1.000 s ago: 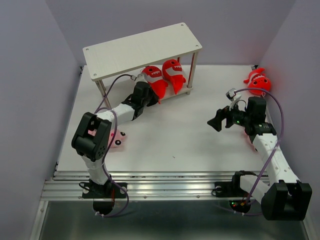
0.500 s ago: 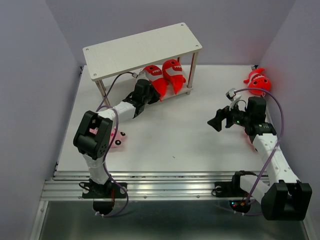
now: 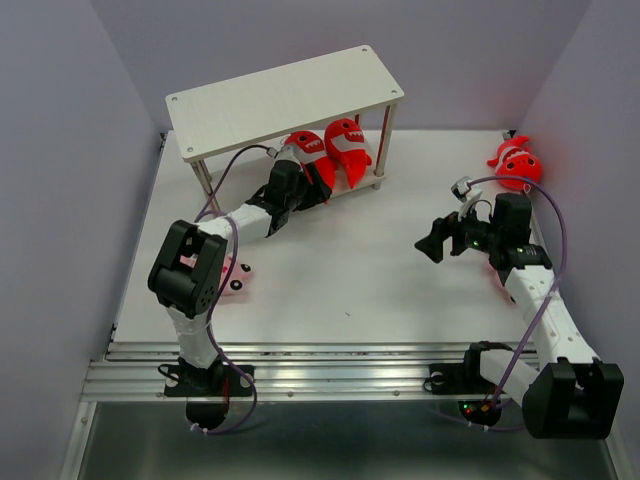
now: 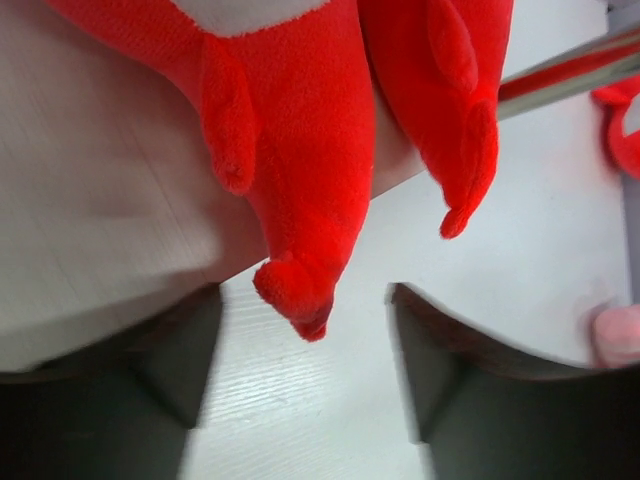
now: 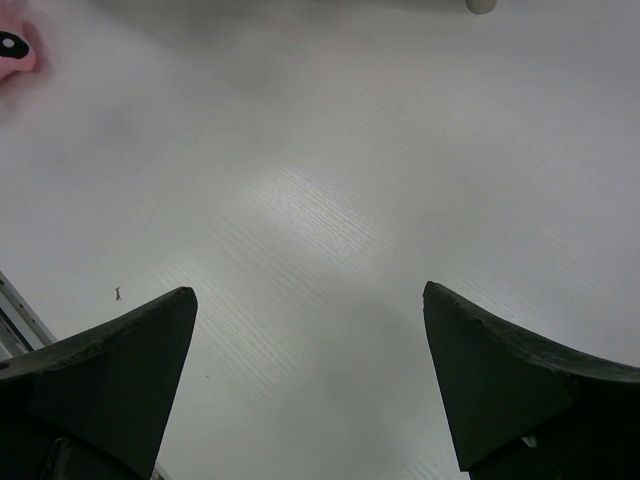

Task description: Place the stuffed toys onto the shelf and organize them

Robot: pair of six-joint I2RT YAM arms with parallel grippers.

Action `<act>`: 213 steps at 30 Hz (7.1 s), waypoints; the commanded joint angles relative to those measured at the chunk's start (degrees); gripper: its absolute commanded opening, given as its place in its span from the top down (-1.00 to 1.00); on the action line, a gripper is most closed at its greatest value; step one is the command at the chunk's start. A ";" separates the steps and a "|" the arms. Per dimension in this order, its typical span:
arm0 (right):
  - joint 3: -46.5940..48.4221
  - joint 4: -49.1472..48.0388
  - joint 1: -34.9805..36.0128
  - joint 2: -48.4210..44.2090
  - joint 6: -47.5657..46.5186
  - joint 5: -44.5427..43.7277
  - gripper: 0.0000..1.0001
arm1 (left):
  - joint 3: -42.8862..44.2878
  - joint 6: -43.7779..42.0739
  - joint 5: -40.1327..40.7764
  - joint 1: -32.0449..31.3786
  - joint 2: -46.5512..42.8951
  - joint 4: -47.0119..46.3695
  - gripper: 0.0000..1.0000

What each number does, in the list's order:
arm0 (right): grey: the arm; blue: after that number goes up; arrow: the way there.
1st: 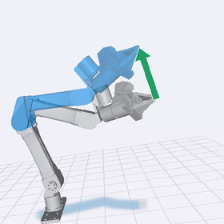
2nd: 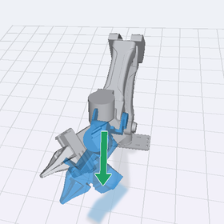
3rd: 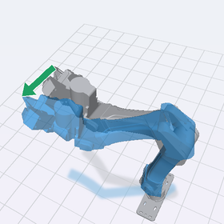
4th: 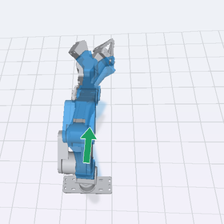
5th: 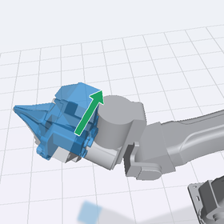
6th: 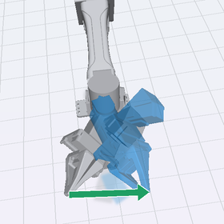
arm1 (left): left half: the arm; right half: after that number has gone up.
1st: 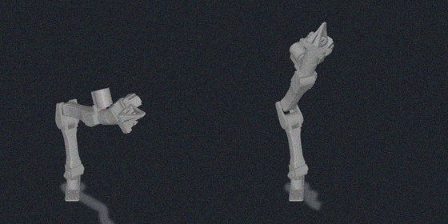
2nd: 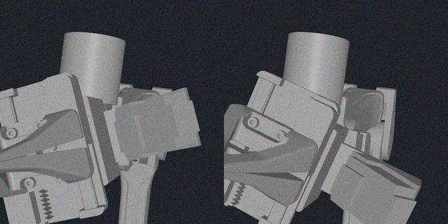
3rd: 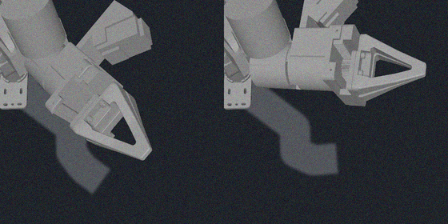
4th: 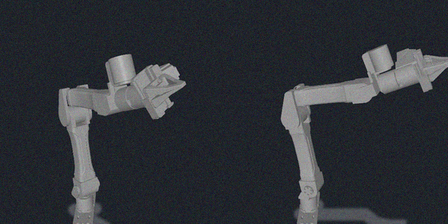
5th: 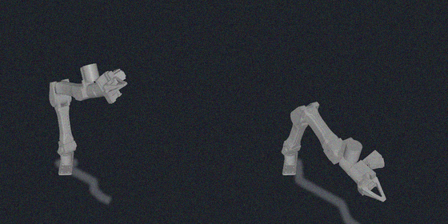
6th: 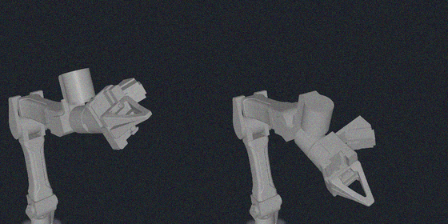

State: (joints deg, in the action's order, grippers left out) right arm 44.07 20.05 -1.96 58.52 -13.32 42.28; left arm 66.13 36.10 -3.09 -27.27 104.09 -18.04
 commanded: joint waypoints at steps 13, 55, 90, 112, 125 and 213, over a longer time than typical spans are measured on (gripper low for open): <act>-0.22 -1.51 -0.24 -0.60 -2.93 0.34 -1.00 | -7.67 -4.89 0.37 0.46 -14.07 -2.96 -0.98; 56.39 0.97 -10.44 52.92 7.44 -57.21 -1.00 | -26.40 -28.27 -5.61 0.37 -65.24 15.76 -0.98; 30.29 -19.63 -12.81 39.59 -16.99 -32.04 0.99 | -28.77 -26.78 -21.07 2.13 -62.17 9.17 -0.98; 3.48 53.86 -12.28 -9.72 -86.86 5.09 0.99 | -31.50 -2.08 -35.41 -6.73 -45.13 -13.25 -0.98; -0.92 56.15 -12.28 -13.26 -95.14 6.14 0.99 | -20.78 -2.43 -34.53 -22.29 -25.00 -13.07 -0.97; 10.59 -0.72 8.37 19.09 17.90 21.62 0.99 | -32.20 -15.45 15.49 -42.96 -30.44 -22.91 0.65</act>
State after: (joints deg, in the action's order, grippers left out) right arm 52.71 21.32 6.09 79.42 9.54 61.14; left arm 34.92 17.28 12.47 -69.82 74.85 -34.20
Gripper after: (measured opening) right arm 0.033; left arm 0.200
